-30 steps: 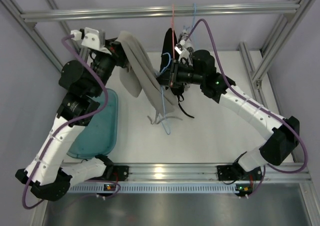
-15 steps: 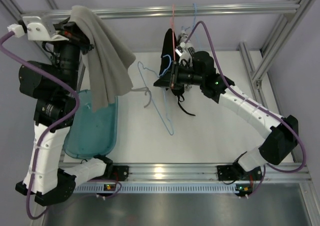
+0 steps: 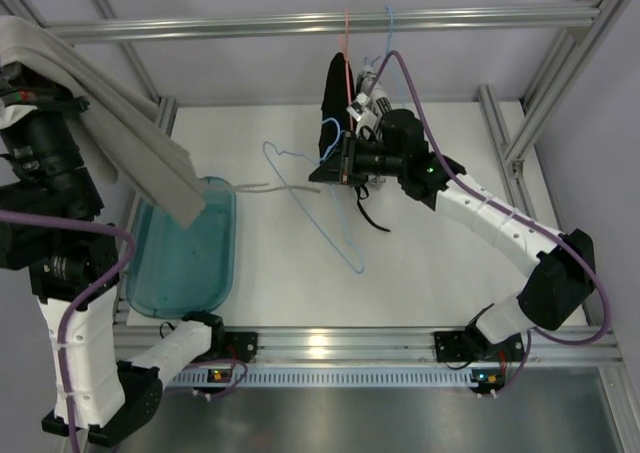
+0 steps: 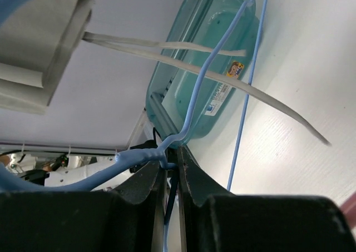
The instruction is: Remove the trousers from the hanger
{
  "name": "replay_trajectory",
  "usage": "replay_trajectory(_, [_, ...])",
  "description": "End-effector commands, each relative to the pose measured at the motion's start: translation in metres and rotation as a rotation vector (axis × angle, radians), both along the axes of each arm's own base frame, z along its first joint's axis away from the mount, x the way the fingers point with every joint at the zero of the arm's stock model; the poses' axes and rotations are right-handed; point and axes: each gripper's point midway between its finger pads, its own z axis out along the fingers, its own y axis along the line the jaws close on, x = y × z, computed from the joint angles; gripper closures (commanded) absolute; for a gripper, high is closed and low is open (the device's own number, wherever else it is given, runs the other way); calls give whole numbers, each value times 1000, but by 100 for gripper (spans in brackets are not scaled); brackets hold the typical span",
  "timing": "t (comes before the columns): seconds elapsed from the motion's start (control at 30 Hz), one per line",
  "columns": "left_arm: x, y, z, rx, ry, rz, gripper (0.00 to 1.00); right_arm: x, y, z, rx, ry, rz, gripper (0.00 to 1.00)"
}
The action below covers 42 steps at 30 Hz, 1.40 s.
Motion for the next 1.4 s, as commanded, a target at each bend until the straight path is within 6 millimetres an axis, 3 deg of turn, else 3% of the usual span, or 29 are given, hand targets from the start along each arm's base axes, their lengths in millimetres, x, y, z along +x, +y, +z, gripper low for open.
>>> replay_trajectory(0.0, [-48, 23, 42, 17, -176, 144, 100, -2, 6, 2, 7, -40, 28, 100])
replay_trajectory(0.07, [-54, 27, 49, 42, -183, 191, 100, -3, 7, 2, 7, -40, 31, 100])
replay_trajectory(0.23, [-46, 33, 49, 98, -146, 295, 100, -4, 11, 5, 10, -53, 42, 100])
replay_trajectory(0.53, [-28, 43, 13, 162, -27, 433, 100, -13, 15, 14, 17, -89, 76, 100])
replay_trajectory(0.57, [-20, 43, 4, 177, 4, 443, 100, -15, 17, 14, 18, -92, 84, 100])
replay_trajectory(0.73, [-20, 48, -16, 175, 33, 478, 100, -20, 17, 21, 21, -119, 99, 100])
replay_trajectory(1.13, [7, 46, -92, 305, 225, 525, 100, -24, 10, 36, 26, -165, 91, 100])
replay_trajectory(1.23, [21, 45, -131, 398, 361, 537, 100, -26, 8, 39, 24, -173, 95, 100])
replay_trajectory(1.3, [17, 49, -146, 422, 413, 550, 100, -28, 5, 40, 16, -187, 93, 100])
replay_trajectory(1.33, [25, 49, -167, 455, 482, 545, 100, -29, 4, 41, 15, -190, 93, 100])
replay_trajectory(1.37, [19, 51, -173, 463, 499, 551, 100, -30, 3, 42, 14, -197, 96, 100])
